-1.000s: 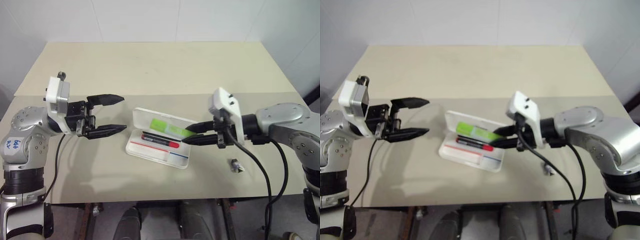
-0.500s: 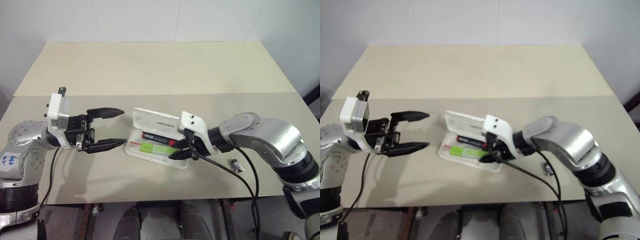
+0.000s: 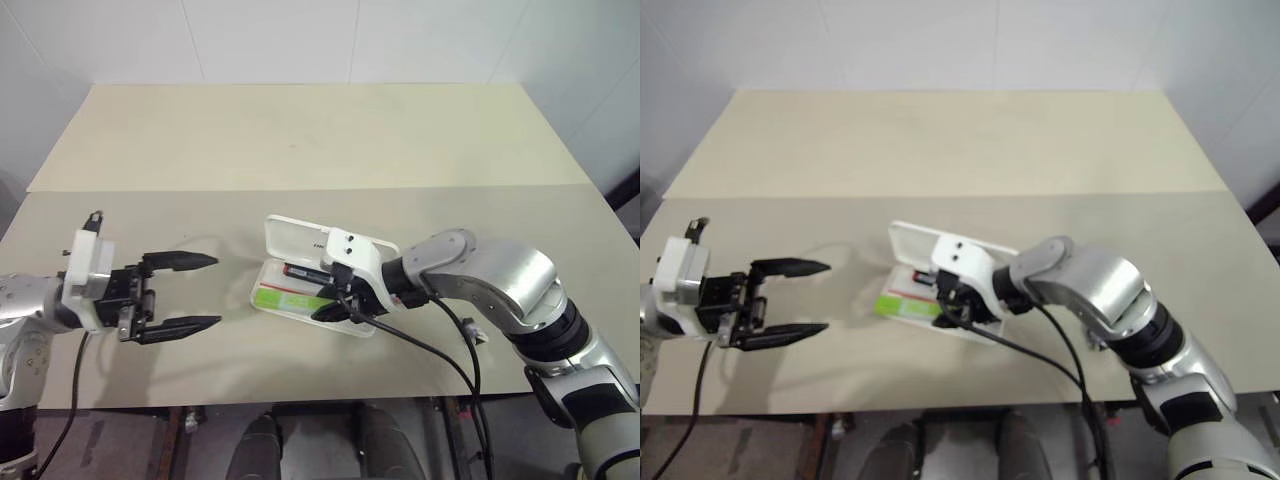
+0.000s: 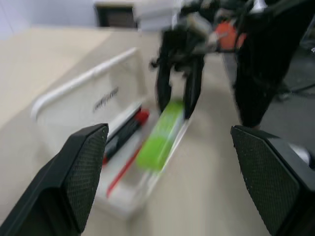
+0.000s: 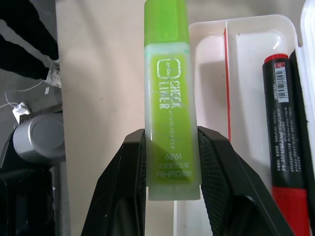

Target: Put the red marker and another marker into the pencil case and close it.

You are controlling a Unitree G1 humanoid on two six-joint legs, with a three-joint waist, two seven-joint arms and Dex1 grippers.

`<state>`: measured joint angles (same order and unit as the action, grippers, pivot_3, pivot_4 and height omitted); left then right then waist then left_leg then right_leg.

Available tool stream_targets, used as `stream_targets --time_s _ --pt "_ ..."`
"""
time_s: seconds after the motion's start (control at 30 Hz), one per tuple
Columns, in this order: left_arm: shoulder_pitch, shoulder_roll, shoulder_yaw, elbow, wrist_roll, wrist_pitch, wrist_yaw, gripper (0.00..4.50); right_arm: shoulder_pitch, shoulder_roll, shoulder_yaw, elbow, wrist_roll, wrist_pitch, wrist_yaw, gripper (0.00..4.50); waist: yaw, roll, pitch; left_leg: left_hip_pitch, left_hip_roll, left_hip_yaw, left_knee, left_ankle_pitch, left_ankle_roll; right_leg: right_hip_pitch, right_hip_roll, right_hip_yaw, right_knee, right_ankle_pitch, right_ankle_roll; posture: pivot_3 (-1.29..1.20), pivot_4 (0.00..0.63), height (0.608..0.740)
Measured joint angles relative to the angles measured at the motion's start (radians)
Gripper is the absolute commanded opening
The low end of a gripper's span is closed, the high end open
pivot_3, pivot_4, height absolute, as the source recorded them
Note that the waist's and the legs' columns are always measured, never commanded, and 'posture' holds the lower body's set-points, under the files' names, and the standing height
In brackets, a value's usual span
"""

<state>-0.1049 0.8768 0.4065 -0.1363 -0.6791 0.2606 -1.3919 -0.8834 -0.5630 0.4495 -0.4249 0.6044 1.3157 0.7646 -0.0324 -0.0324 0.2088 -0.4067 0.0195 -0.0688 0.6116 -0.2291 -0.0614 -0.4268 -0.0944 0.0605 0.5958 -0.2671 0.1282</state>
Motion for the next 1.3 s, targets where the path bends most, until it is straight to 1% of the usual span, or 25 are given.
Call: stream_targets --time_s 0.2,0.37,0.57,0.7,0.77,0.83,1.0,1.03,1.17,1.3 --pt "-0.01 0.001 0.06 0.113 -0.01 -0.057 -0.05 4.25 0.0 0.021 -0.009 0.0 -0.001 0.026 -0.037 1.1 0.002 0.0 0.0 0.0 0.0 0.0 0.0 0.0 0.0 0.0 0.0 0.0 0.0 0.0 0.0 0.0 0.15 0.74" --pt "-0.007 0.001 0.099 0.167 -0.027 -0.074 -0.078 4.25 0.0 0.027 -0.009 0.008 -0.011 0.038 -0.062 1.1 -0.001 0.0 0.0 0.0 0.0 0.0 0.0 0.0 0.0 0.0 0.0 0.0 0.0 0.0 0.0 0.0 0.15 0.74" --pt "-0.001 0.006 0.105 0.225 -0.021 -0.111 -0.107 4.25 -0.001 0.095 -0.022 0.039 -0.025 0.078 -0.115 1.1 -0.007 0.0 0.0 0.0 0.001 0.0 0.0 0.0 0.0 -0.001 0.0 0.0 0.003 0.0 0.0 0.0 0.15 0.74" --pt "-0.011 0.007 0.105 0.223 -0.021 -0.111 -0.107 4.25 -0.001 0.109 -0.023 0.038 -0.024 0.102 -0.125 1.1 -0.005 0.0 0.0 0.0 0.001 0.0 0.0 0.0 0.0 -0.001 0.0 0.0 0.004 0.0 0.0 0.0 0.15 0.74" --pt "-0.023 0.007 0.105 0.223 -0.021 -0.111 -0.105 4.25 -0.001 0.109 -0.023 0.038 -0.025 0.102 -0.127 1.86 -0.005 0.0 0.0 0.0 0.001 0.0 0.0 0.0 0.0 -0.001 0.0 0.0 0.004 0.0 0.0 0.0 0.15 0.74" --pt "-0.038 0.007 0.104 0.223 -0.021 -0.111 -0.102 4.25 -0.001 0.109 -0.023 0.039 -0.026 0.099 -0.129 2.48 -0.005 0.0 0.0 0.0 0.001 0.0 0.0 0.0 0.0 -0.001 0.0 0.0 0.004 0.0 0.0 0.0 0.15 0.74" --pt "-0.062 0.007 0.103 0.223 -0.021 -0.112 -0.093 4.25 -0.001 0.113 -0.023 0.041 -0.036 0.075 -0.133 4.23 -0.008 0.0 0.0 0.001 0.001 0.0 0.0 0.0 0.0 -0.001 0.001 0.0 0.005 0.001 0.002 0.0 0.15 0.74" --pt "-0.067 0.007 0.103 0.222 -0.021 -0.112 -0.091 4.25 -0.001 0.113 -0.023 0.041 -0.036 0.073 -0.133 4.47 -0.009 0.0 0.0 0.001 0.001 0.0 0.0 0.0 0.0 -0.001 0.001 0.0 0.005 0.001 0.003 0.0 0.15 0.74" --pt "-0.07 0.005 0.093 0.199 -0.022 -0.107 -0.075 4.25 0.0 0.088 -0.04 0.028 -0.017 0.067 -0.113 4.47 -0.011 0.0 0.0 0.0 0.001 0.0 0.0 0.0 0.0 -0.001 0.001 0.0 0.005 0.002 0.004 0.0 0.15 0.74" --pt "-0.091 -0.036 0.063 0.117 -0.048 -0.079 -0.032 4.25 0.0 0.001 -0.129 -0.02 0.063 0.085 -0.035 4.47 -0.002 0.0 0.0 0.001 0.001 0.0 0.0 0.0 0.0 -0.001 0.001 0.0 0.005 0.003 0.005 0.0 0.15 0.74"
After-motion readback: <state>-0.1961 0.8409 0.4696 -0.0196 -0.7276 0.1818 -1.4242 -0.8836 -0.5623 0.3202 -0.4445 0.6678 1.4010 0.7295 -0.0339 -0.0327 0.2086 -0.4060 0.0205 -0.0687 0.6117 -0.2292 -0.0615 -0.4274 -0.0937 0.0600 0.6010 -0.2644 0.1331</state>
